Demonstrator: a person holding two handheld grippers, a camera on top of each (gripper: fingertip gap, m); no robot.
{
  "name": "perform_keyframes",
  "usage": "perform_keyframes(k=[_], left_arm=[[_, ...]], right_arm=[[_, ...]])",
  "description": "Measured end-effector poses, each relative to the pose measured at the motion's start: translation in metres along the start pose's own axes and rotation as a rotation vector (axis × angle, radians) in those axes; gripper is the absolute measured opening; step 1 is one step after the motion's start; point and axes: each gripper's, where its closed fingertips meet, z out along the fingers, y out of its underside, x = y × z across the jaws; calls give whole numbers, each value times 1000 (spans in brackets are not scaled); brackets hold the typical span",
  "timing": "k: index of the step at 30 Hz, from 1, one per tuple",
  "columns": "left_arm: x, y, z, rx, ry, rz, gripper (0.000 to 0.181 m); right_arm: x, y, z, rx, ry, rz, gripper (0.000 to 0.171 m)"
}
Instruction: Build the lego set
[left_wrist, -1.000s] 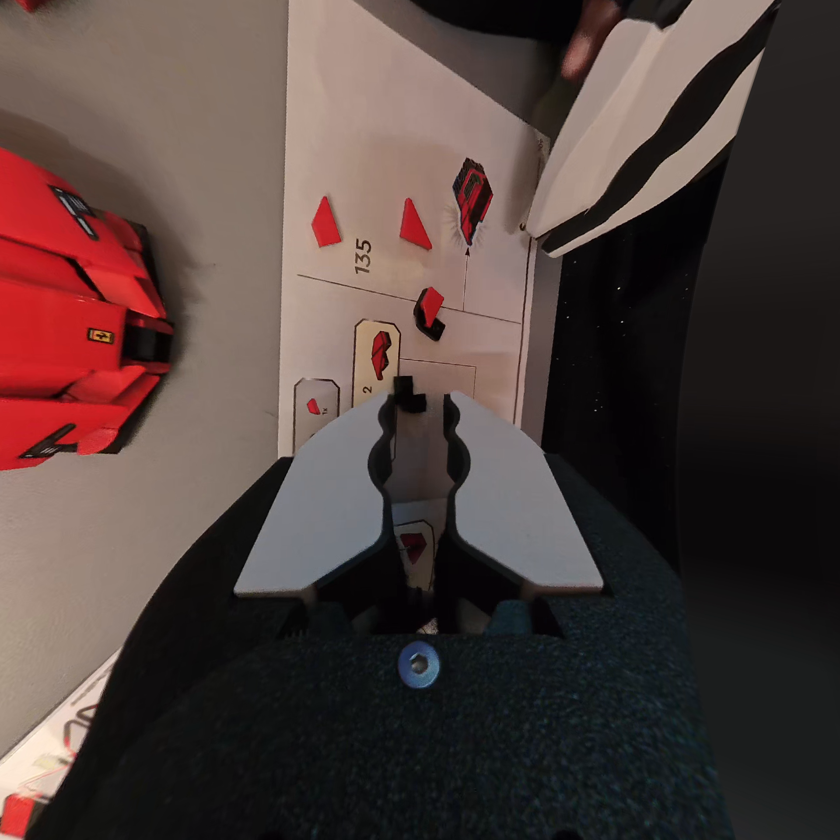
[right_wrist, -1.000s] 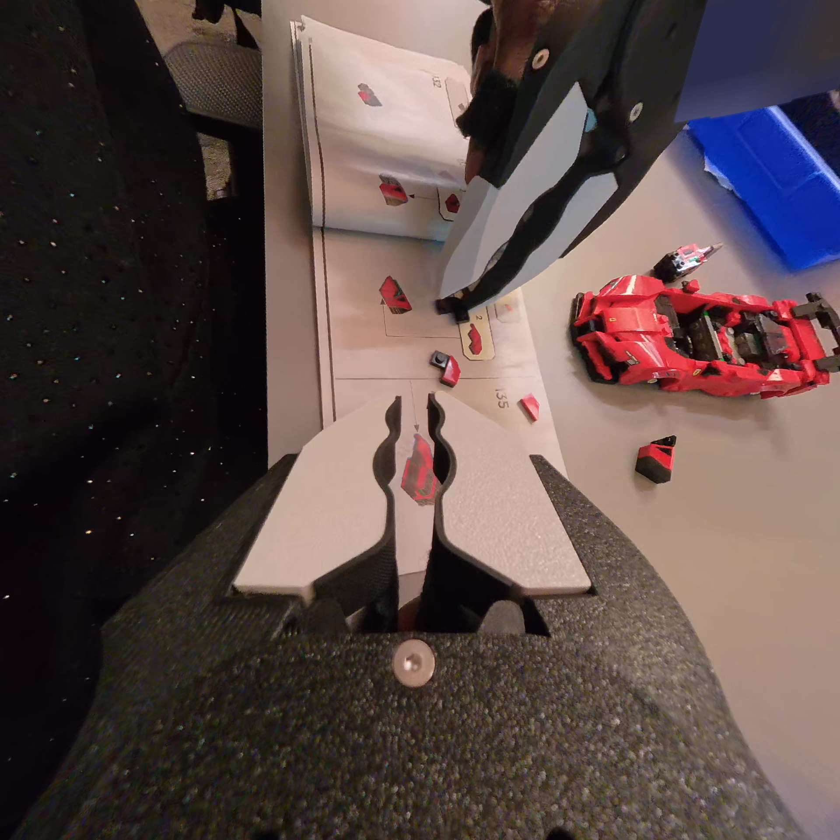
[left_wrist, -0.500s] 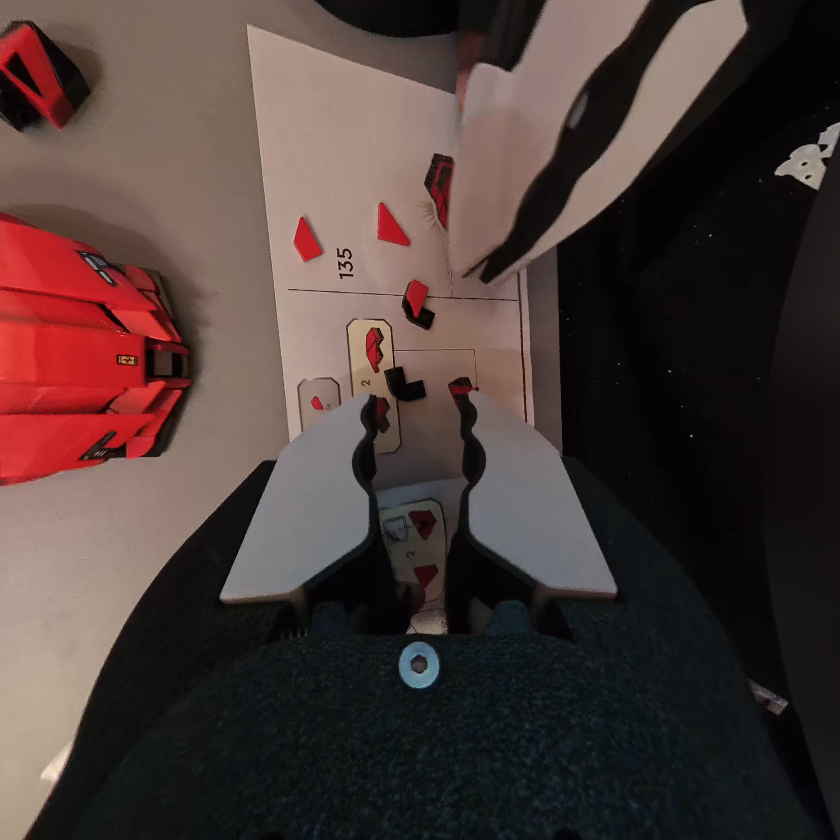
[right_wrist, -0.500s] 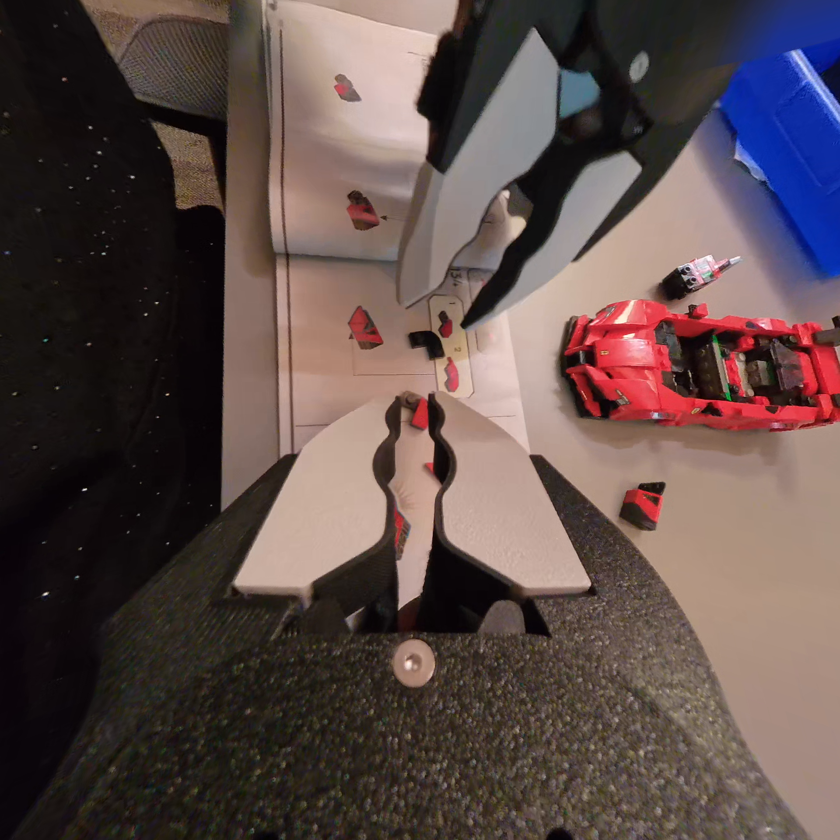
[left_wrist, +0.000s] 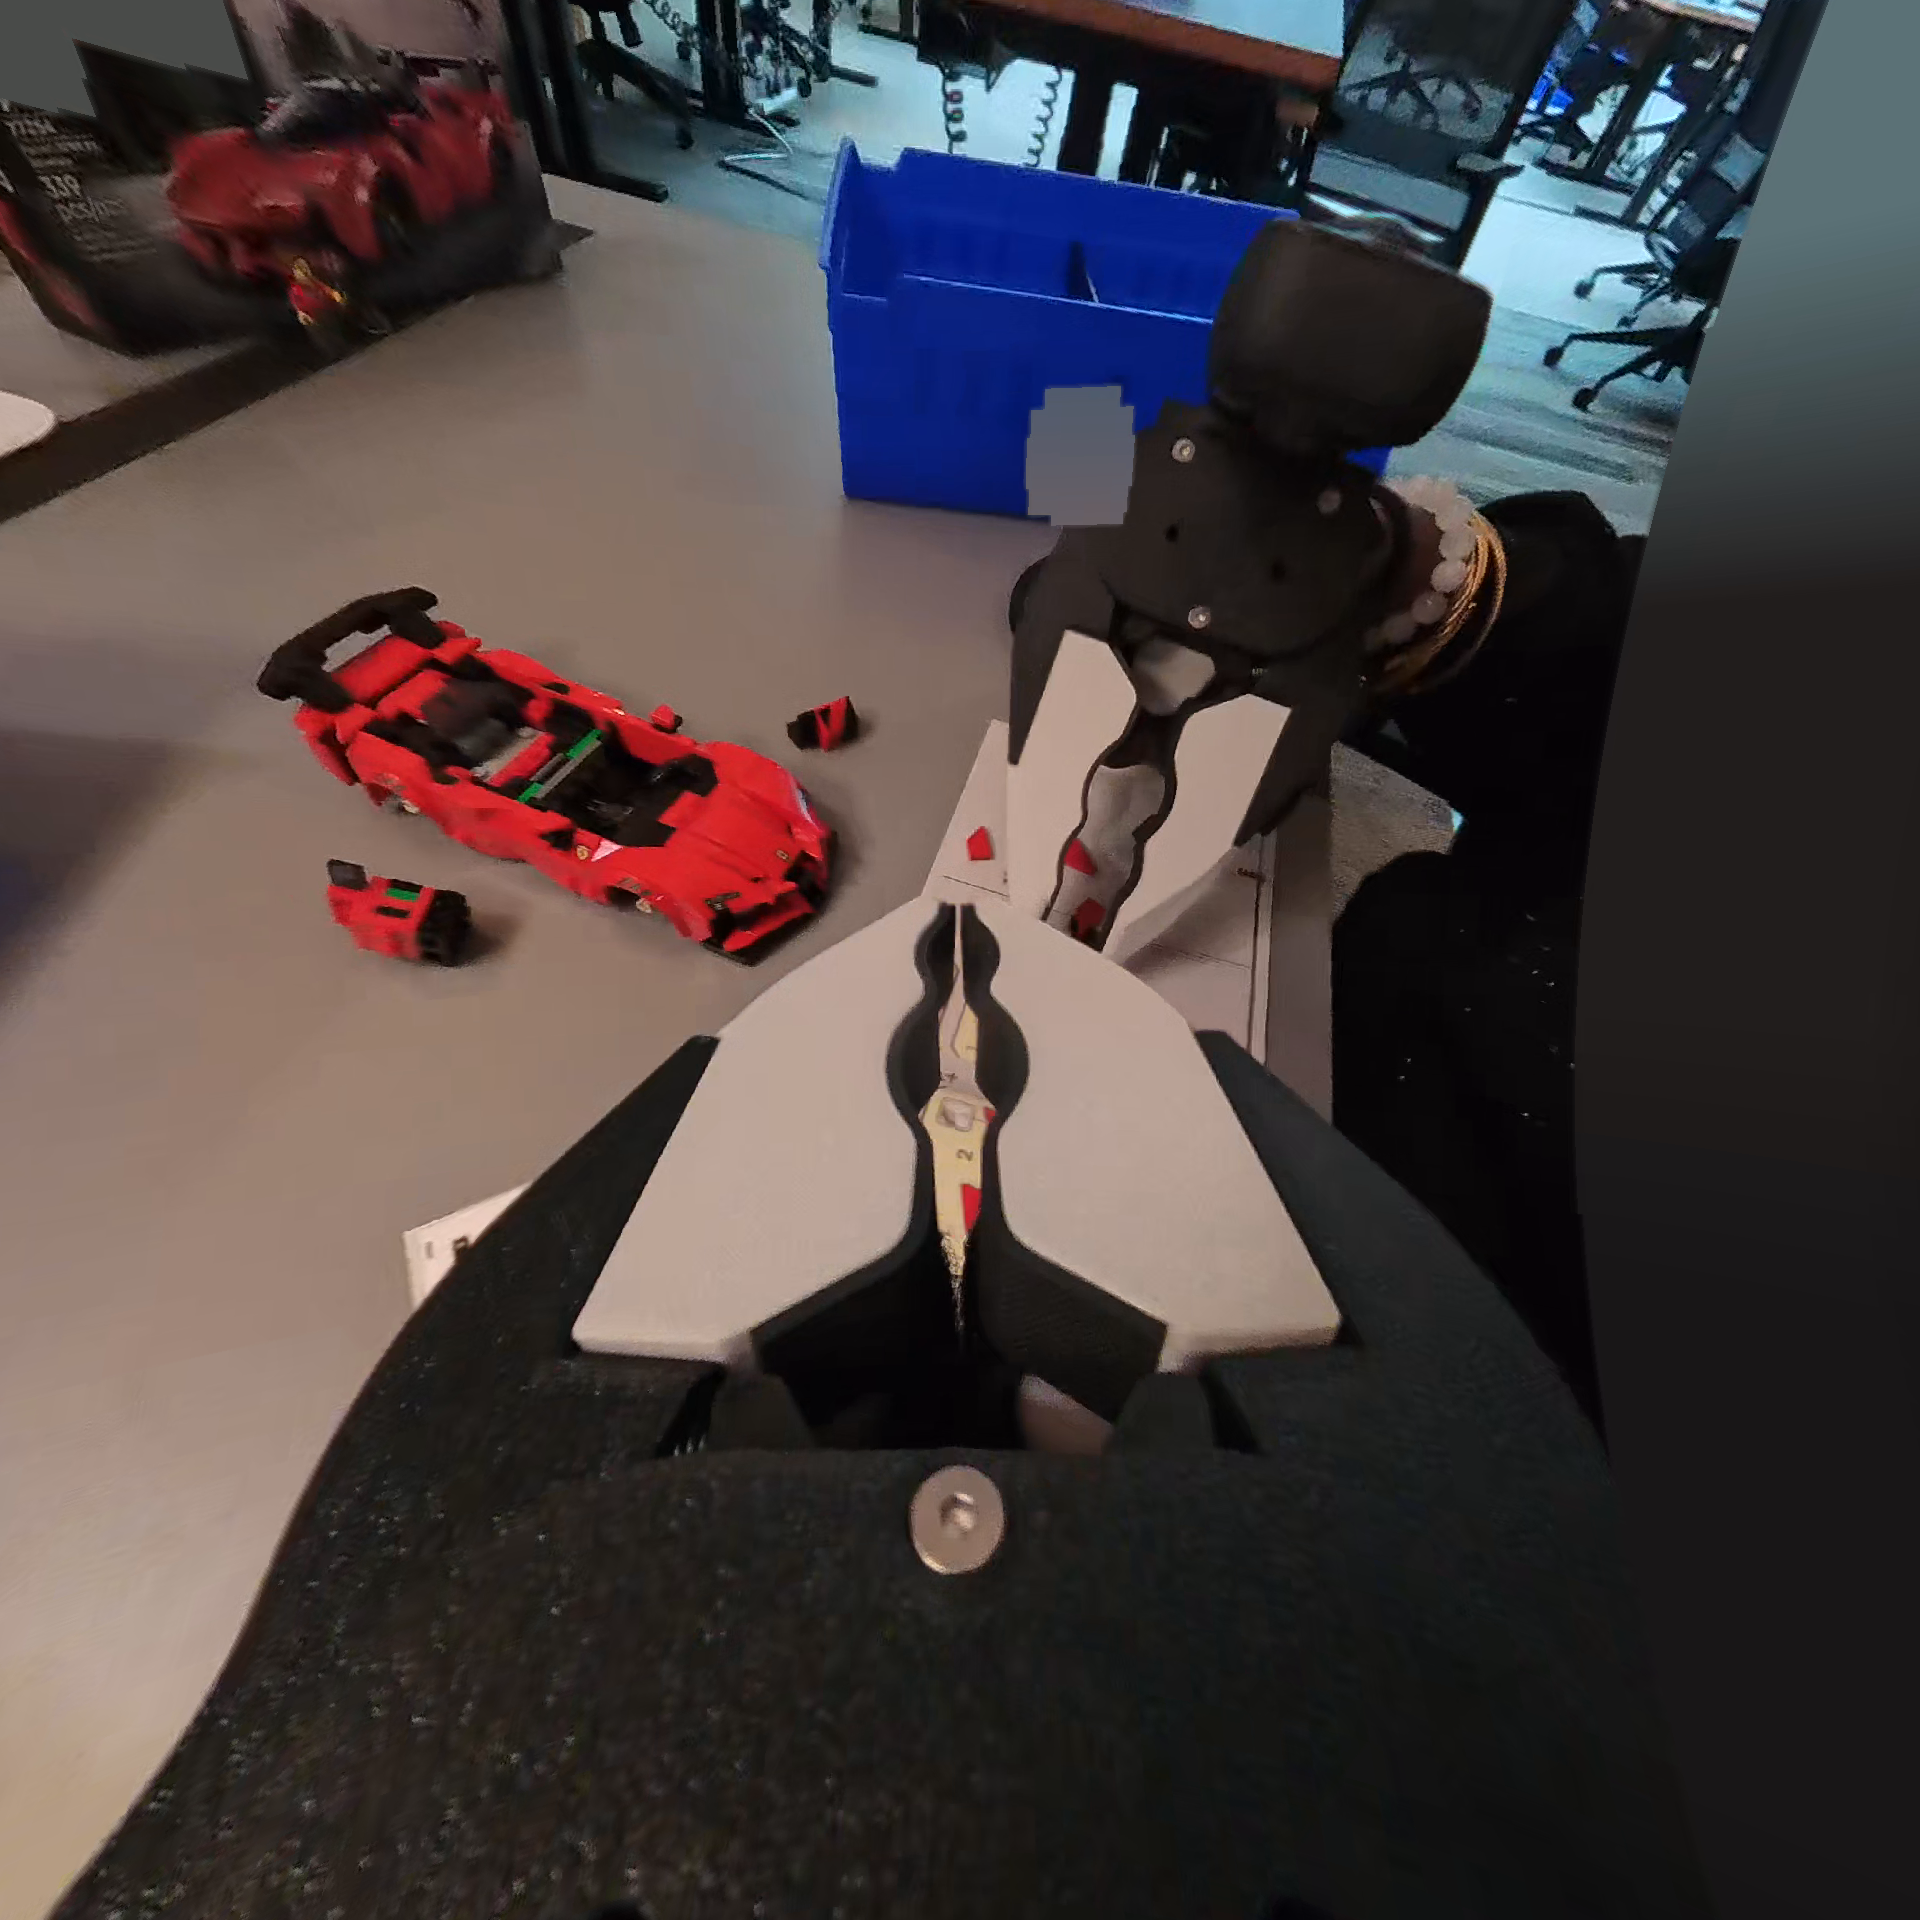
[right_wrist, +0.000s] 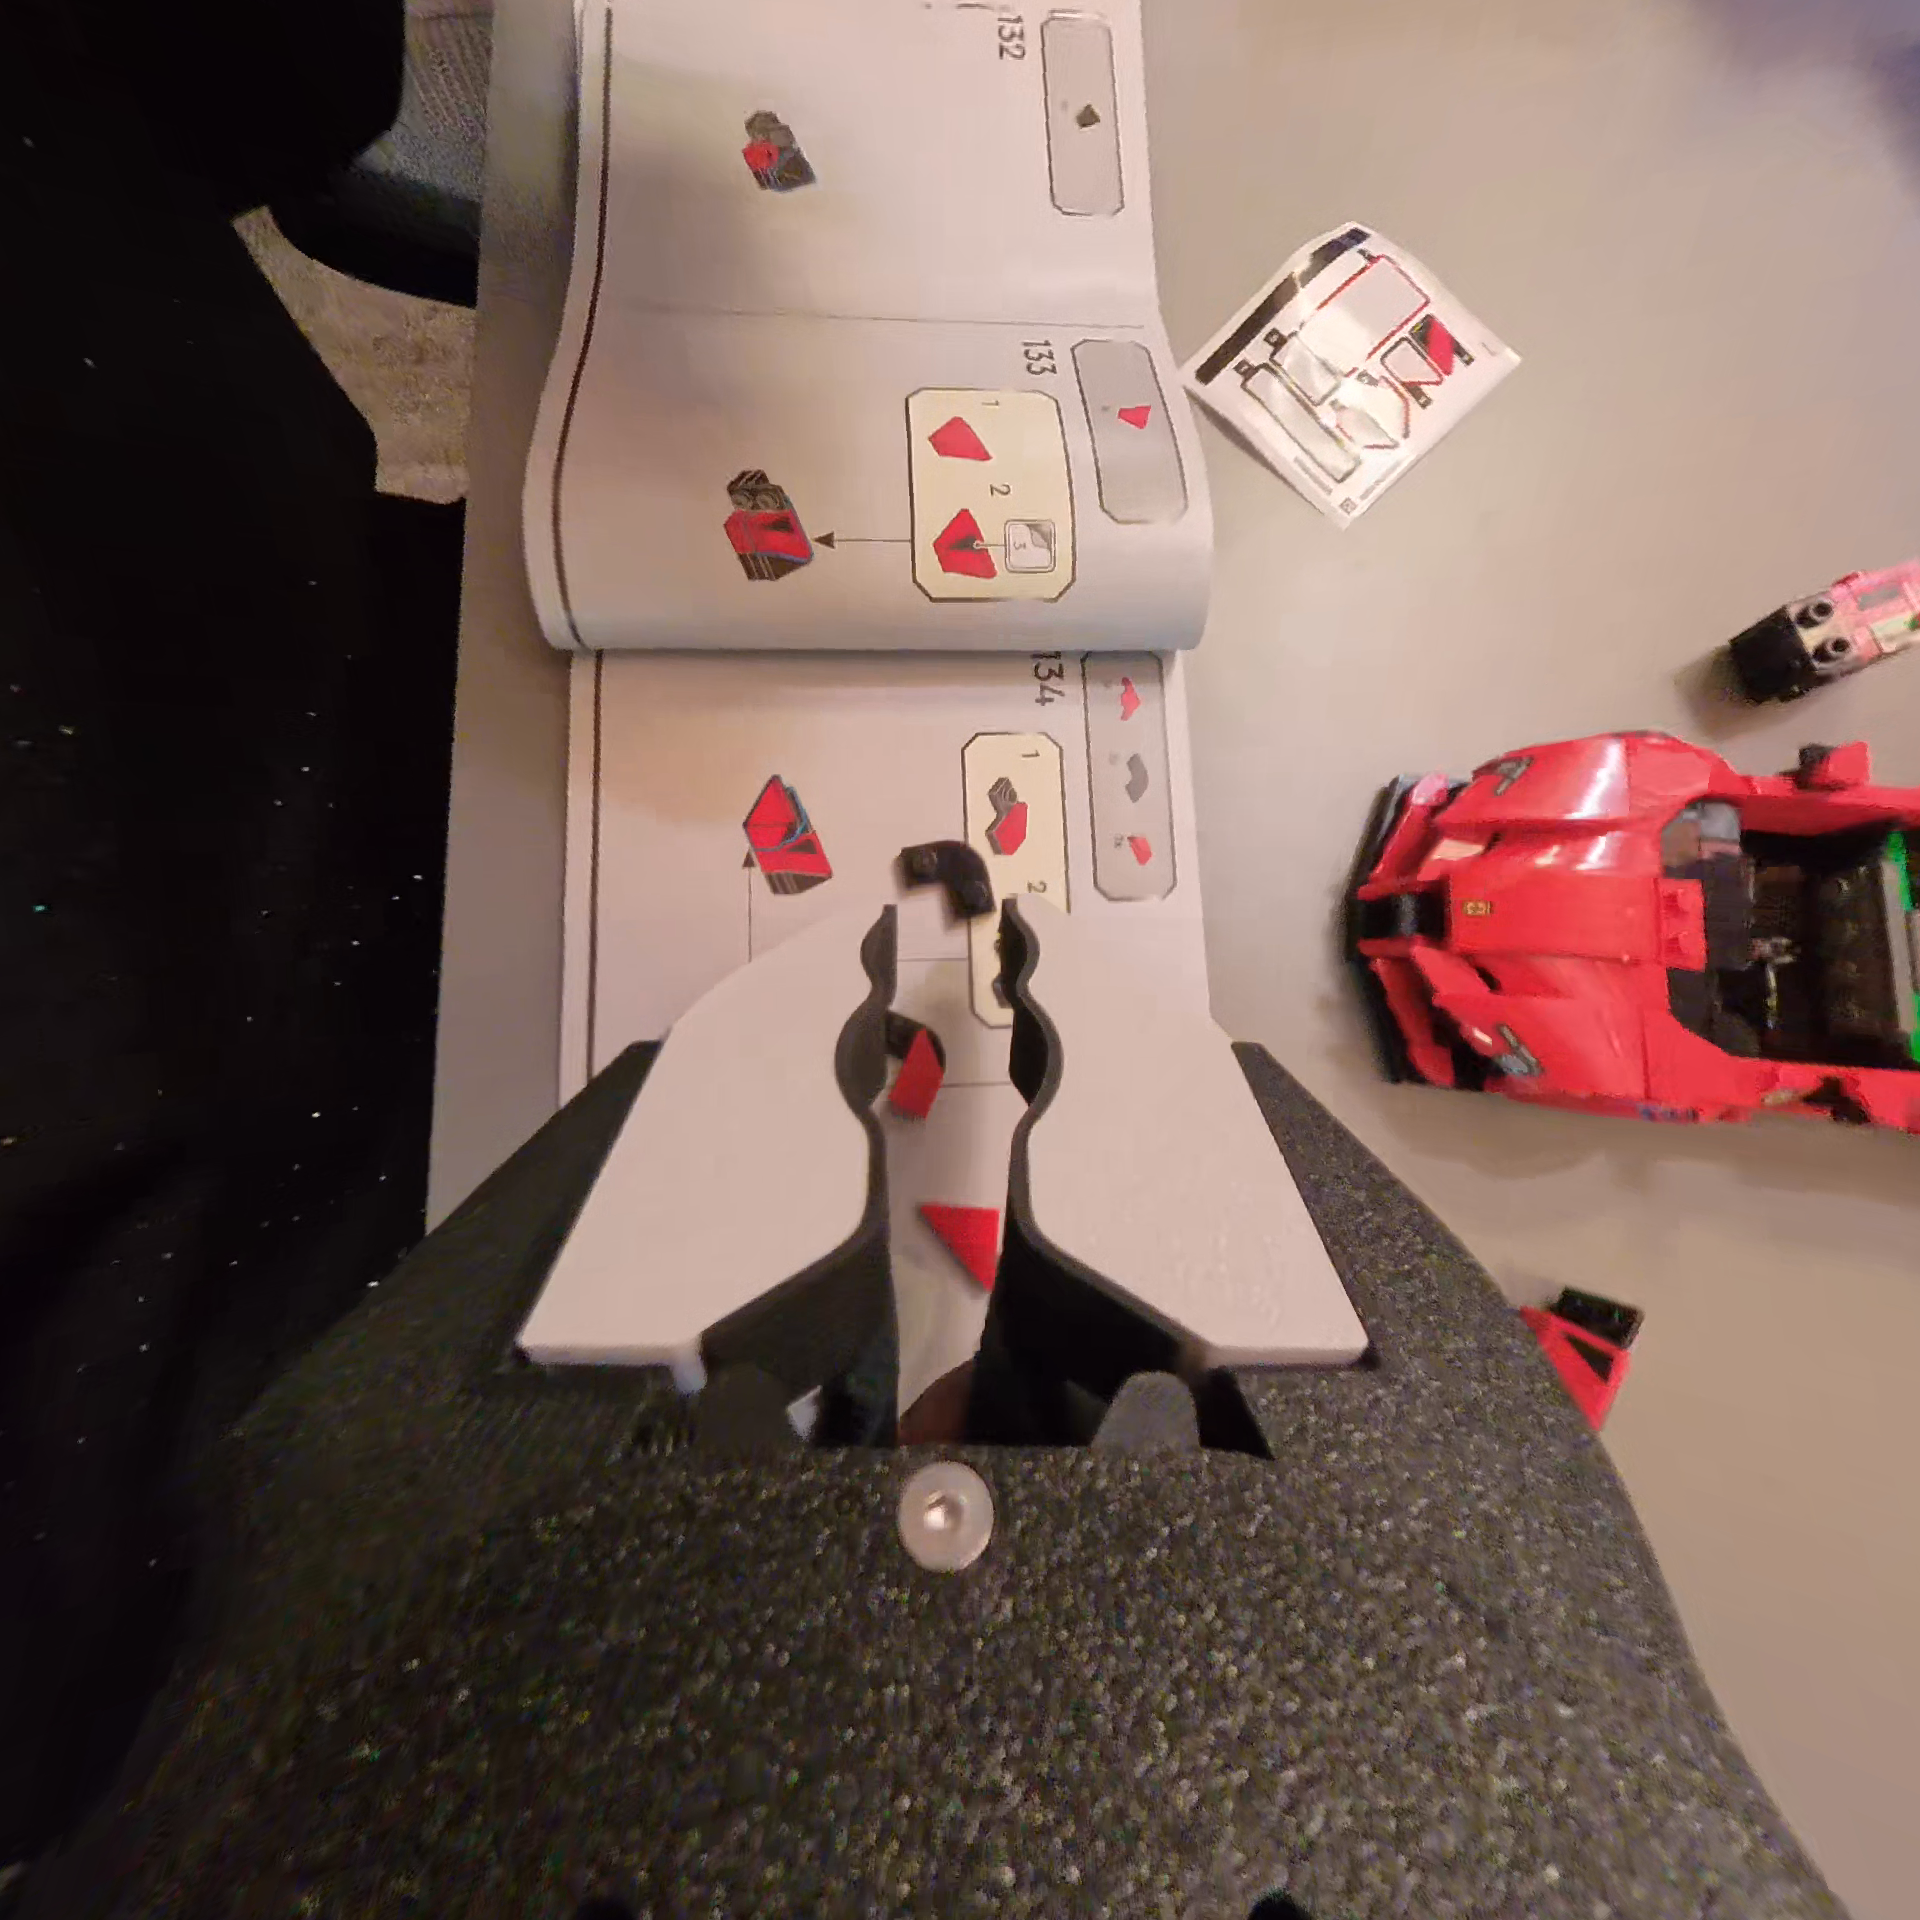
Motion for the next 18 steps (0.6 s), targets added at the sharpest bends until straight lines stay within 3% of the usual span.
perform_keyframes(k=[3, 11, 18], left_arm=[[-3, 9, -2, -44, 5, -3, 2], [6, 6, 3, 28, 81, 31, 3], [-1, 10, 5, 42, 72, 9, 3]], right_arm=[[0, 0, 7, -39, -23, -36, 19], [1, 6, 11, -97, 6, -48, 8], [3, 13, 1, -82, 161, 60, 8]])
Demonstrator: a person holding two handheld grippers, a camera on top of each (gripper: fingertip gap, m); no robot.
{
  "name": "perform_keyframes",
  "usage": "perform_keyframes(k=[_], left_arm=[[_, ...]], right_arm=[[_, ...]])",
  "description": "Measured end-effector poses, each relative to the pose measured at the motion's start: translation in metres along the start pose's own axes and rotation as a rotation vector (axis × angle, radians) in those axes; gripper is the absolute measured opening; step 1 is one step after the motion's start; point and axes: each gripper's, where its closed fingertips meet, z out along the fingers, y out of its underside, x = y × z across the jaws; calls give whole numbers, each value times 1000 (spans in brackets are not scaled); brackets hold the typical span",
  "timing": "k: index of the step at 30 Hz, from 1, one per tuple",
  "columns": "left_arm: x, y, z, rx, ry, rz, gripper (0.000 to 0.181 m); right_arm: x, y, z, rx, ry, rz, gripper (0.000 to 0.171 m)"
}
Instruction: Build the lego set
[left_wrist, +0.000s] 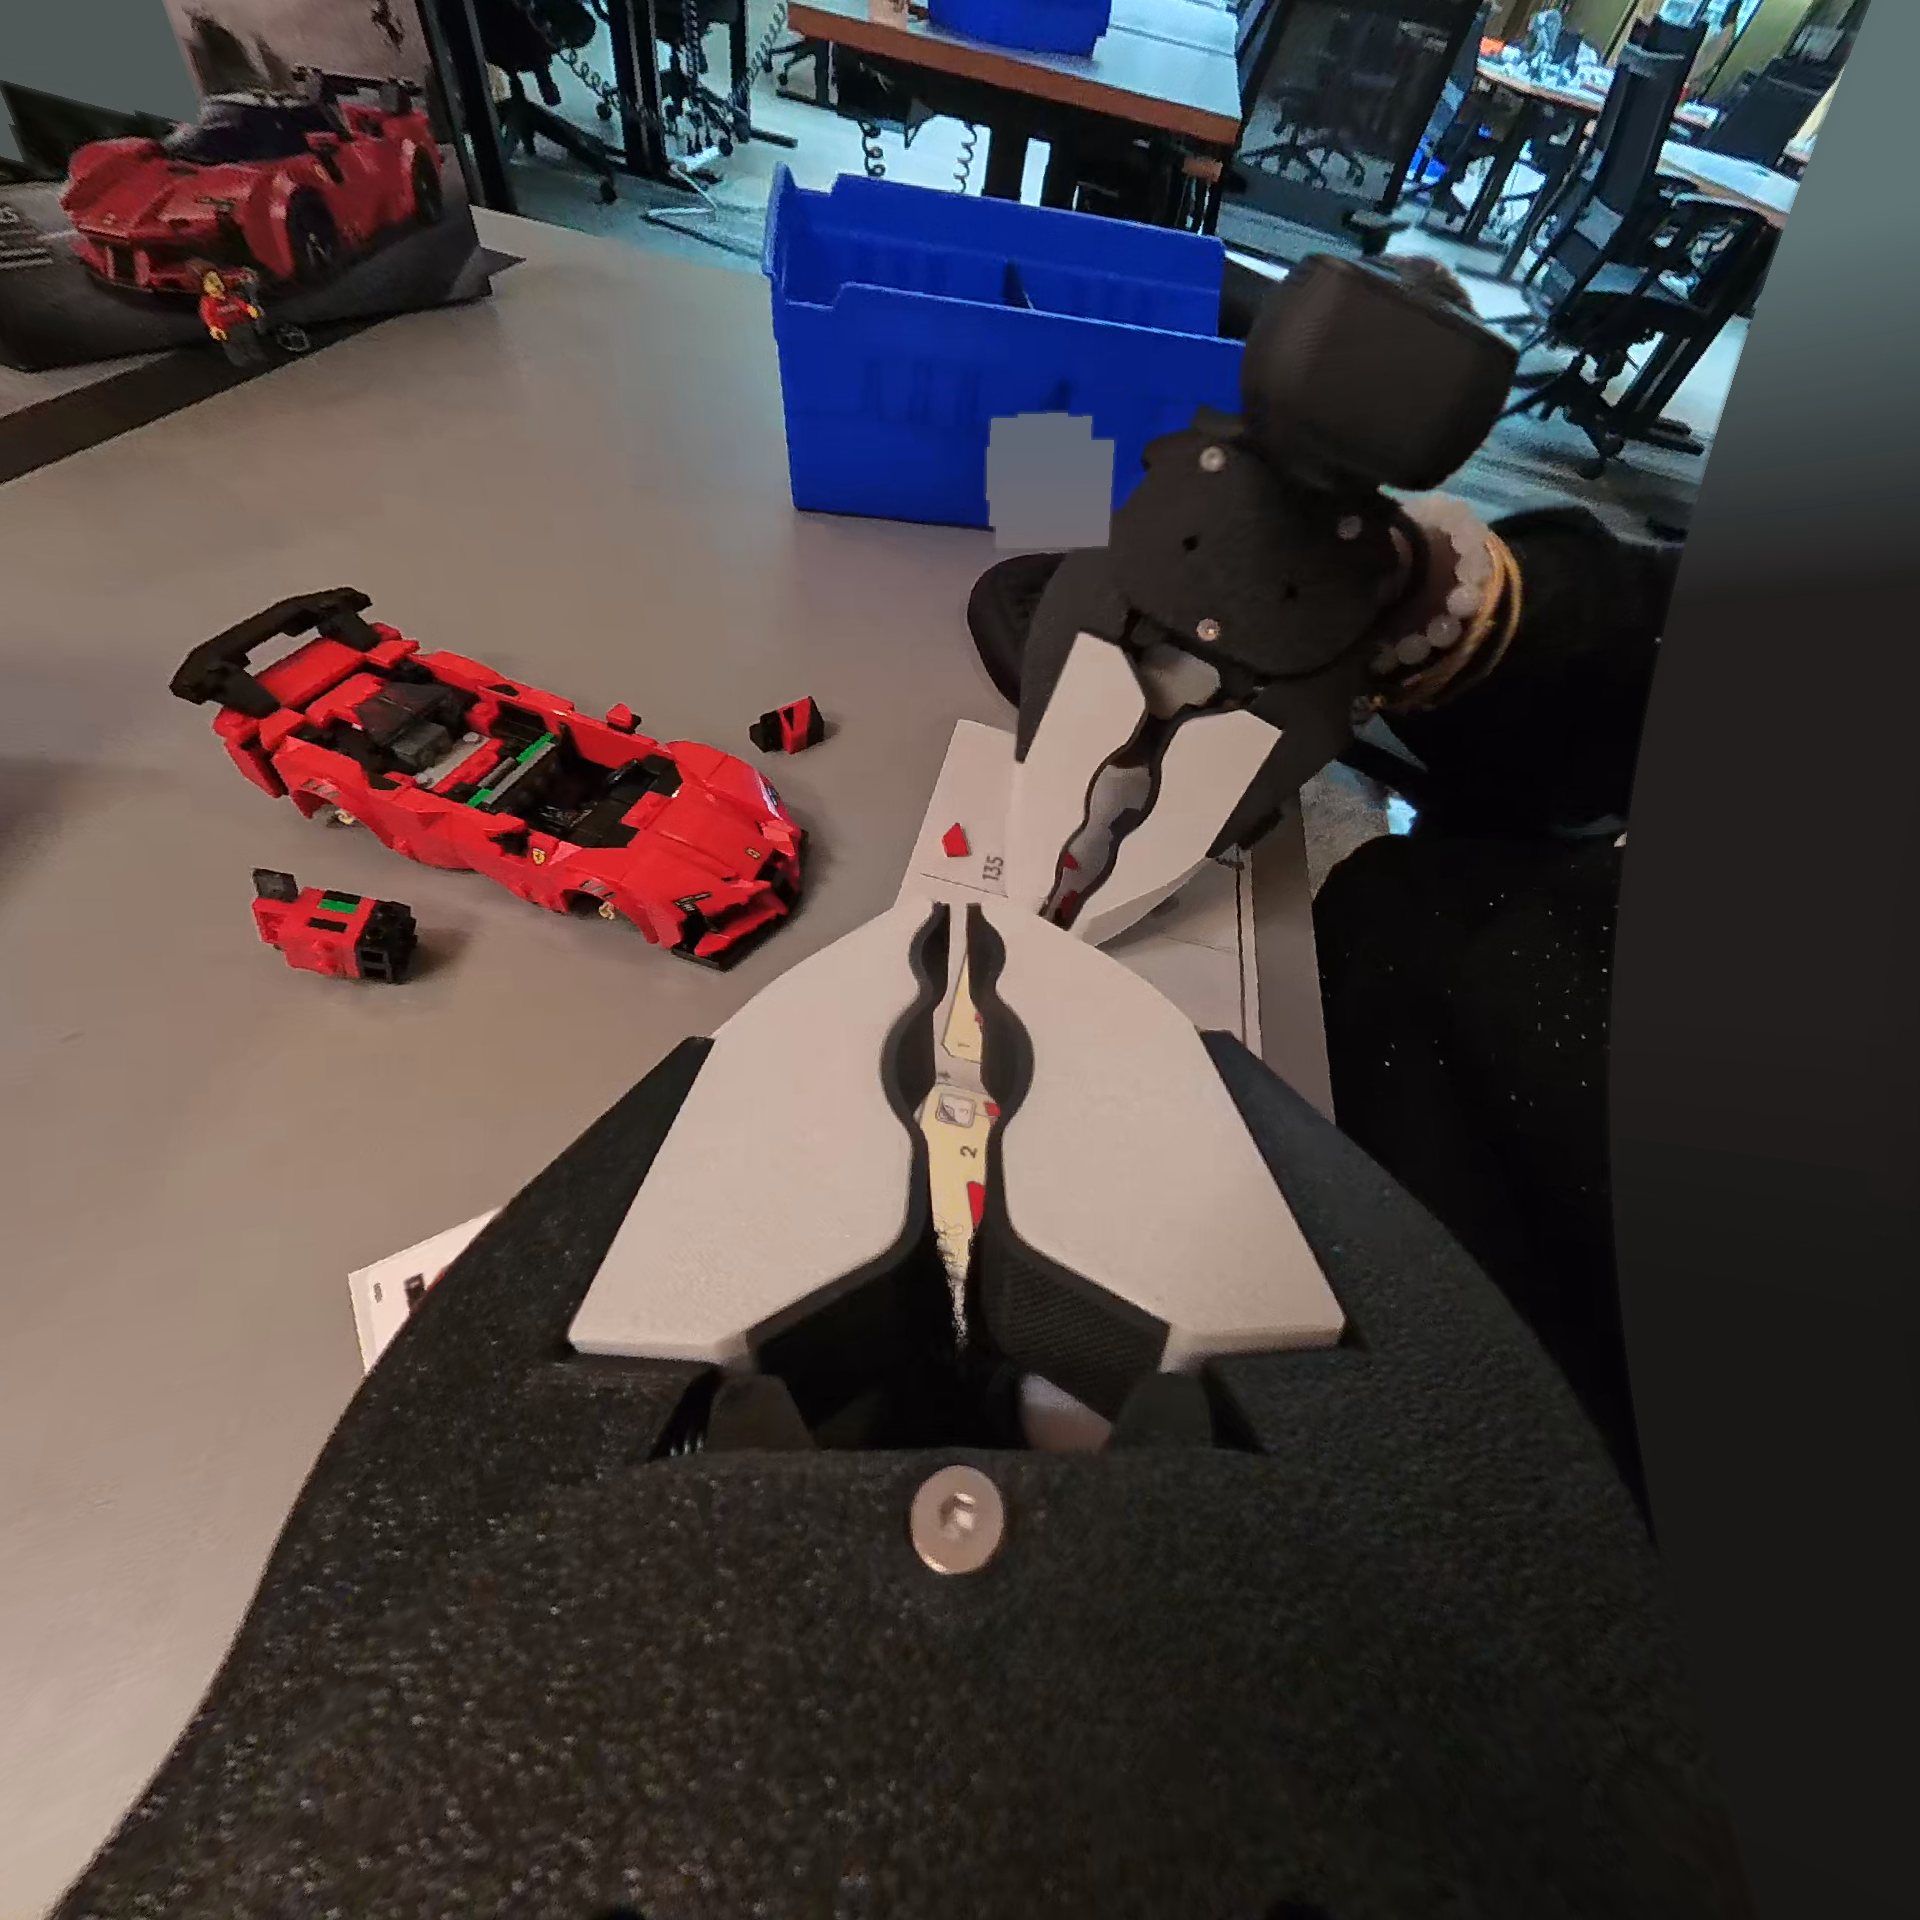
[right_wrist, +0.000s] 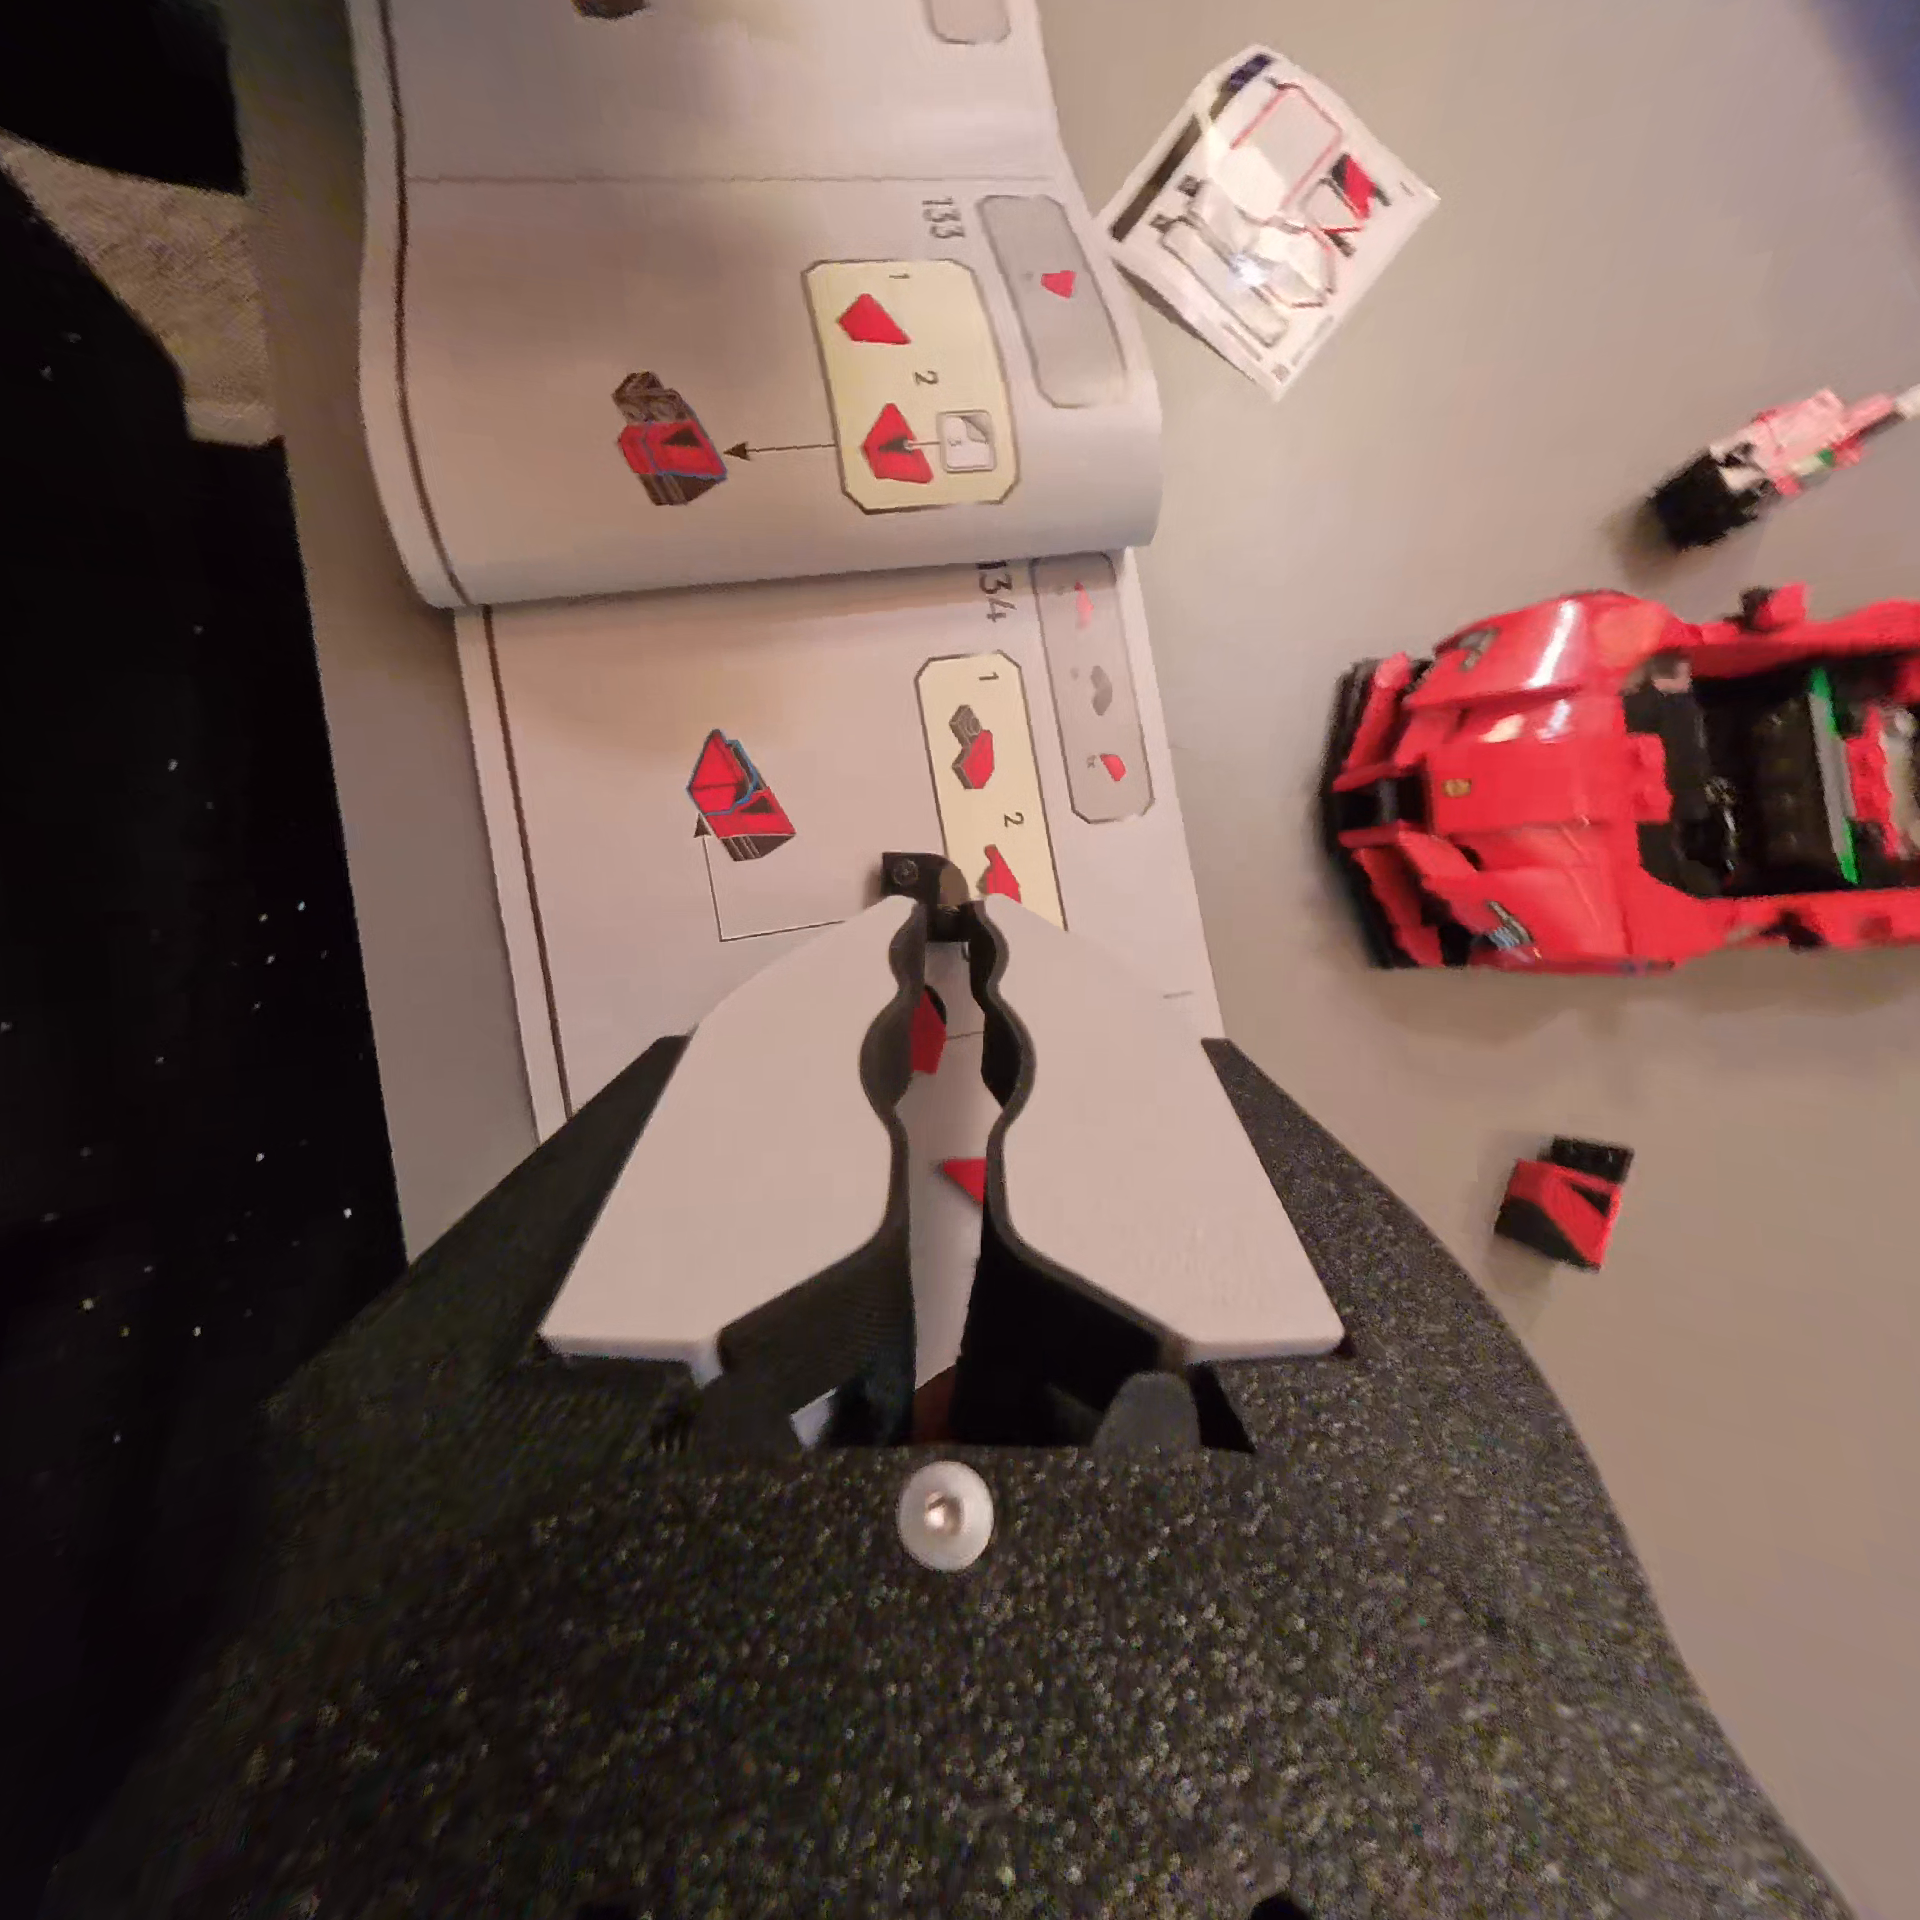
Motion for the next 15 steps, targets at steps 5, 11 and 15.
perform_keyframes(k=[5, 11, 15], left_arm=[[-3, -3, 3, 15, -29, 12, 3], [3, 9, 14, -79, -22, 48, 4], [6, 10, 17, -94, -11, 61, 3]], right_arm=[[26, 12, -22, 71, 175, 240, 8], [26, 26, -31, 92, 201, 506, 6], [17, 18, -17, 85, 198, 509, 6]])
